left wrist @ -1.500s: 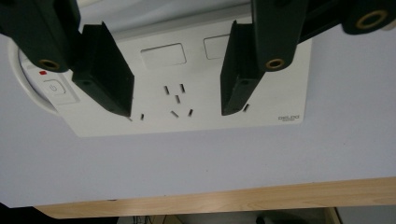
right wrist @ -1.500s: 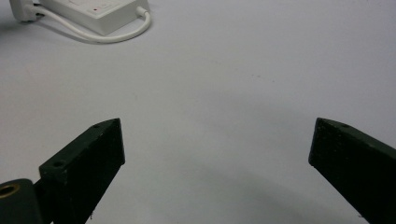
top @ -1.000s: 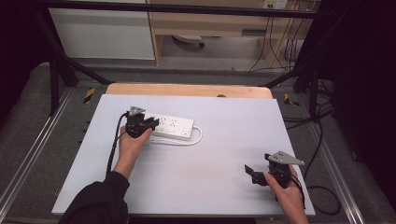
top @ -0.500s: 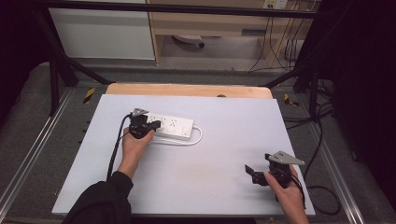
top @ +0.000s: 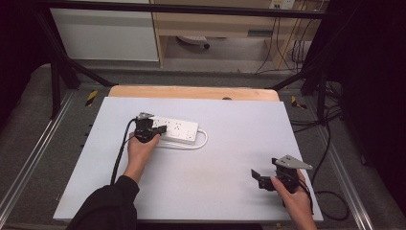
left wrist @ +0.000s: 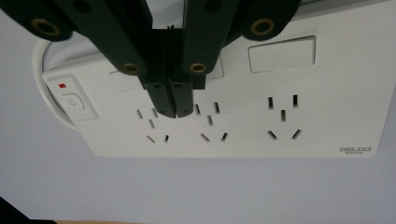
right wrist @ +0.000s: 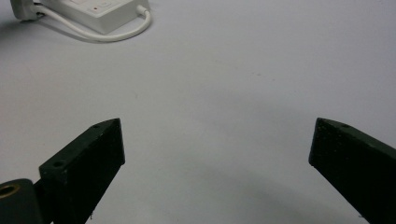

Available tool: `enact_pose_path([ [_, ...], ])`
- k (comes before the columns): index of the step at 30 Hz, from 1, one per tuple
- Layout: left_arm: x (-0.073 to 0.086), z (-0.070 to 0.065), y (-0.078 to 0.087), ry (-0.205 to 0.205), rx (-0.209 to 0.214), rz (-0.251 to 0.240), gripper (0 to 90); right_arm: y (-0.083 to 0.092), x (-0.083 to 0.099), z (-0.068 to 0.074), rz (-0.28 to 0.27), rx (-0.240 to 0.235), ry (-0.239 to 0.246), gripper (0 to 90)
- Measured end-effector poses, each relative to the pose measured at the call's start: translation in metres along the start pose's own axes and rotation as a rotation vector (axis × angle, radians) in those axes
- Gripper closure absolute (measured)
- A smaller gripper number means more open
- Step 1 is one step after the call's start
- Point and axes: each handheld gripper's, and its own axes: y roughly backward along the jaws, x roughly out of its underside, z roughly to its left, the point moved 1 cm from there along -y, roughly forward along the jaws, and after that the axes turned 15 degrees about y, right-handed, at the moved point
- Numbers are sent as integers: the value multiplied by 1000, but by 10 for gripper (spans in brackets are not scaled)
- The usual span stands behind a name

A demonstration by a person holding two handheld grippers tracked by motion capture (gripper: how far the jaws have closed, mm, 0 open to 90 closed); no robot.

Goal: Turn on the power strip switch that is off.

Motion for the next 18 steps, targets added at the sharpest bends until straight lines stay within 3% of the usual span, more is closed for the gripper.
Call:
enact_pose_path([
  [18, 2, 0, -4, 2, -9, 7, 900, 0, 0, 0, -2, -2, -2, 39],
])
